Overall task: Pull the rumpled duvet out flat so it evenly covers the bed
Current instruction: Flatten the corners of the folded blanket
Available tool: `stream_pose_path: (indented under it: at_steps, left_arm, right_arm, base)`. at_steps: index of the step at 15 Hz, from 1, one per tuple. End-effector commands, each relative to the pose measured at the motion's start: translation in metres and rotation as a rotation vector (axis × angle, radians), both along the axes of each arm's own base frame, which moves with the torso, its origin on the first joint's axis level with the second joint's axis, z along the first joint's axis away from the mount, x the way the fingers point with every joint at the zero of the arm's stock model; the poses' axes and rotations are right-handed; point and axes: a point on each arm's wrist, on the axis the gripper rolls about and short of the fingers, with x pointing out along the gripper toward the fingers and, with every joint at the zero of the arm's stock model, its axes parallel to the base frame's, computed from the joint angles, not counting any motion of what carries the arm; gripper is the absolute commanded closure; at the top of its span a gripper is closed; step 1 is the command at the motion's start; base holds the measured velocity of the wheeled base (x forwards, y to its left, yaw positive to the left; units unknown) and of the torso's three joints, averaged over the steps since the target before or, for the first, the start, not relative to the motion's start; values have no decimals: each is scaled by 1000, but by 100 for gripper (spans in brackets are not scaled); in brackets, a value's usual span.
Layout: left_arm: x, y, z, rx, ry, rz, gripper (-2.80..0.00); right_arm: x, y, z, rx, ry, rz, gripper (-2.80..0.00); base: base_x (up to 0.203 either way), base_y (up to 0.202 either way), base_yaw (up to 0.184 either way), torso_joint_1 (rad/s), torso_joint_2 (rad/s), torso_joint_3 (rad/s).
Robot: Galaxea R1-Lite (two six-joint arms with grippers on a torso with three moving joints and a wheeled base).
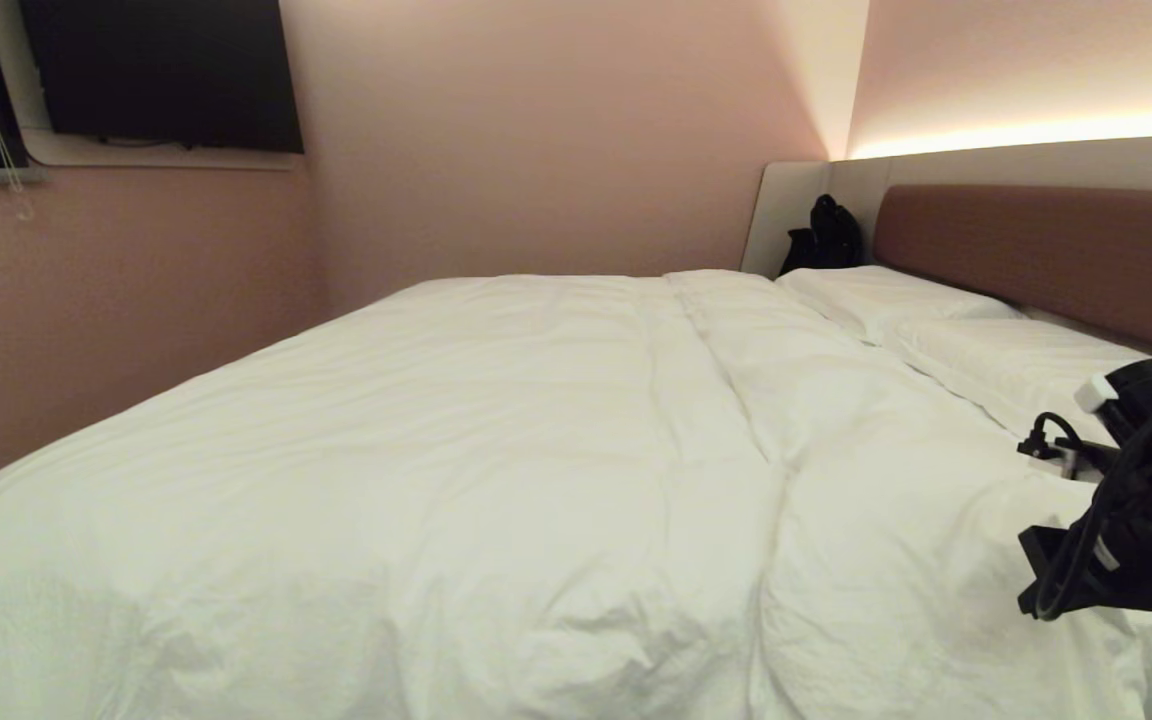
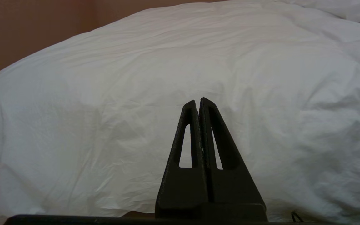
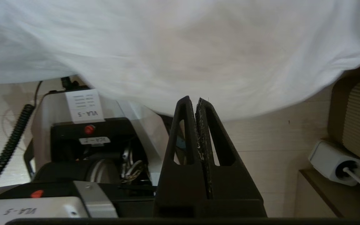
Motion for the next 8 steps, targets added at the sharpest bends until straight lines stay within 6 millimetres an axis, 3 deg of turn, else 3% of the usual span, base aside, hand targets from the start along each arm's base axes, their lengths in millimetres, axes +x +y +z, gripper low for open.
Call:
stream_pose_path:
  at_steps: [1,6,8]
  left_arm:
    - [0,0,0,0,1,0,0]
    - [0,0,0,0,1,0,0]
    - [0,0,0,0,1,0,0]
  right_arm:
    - [-6,-4,-8,-24,-34,35,0]
    - [-34,-5,-38,-20,97,16,0]
    - [-35,-11,-51,-18,116,-12,0]
  base:
    - [0,0,0,0,0,0]
    - [0,0,0,0,0,0]
    - [0,0,0,0,0,0]
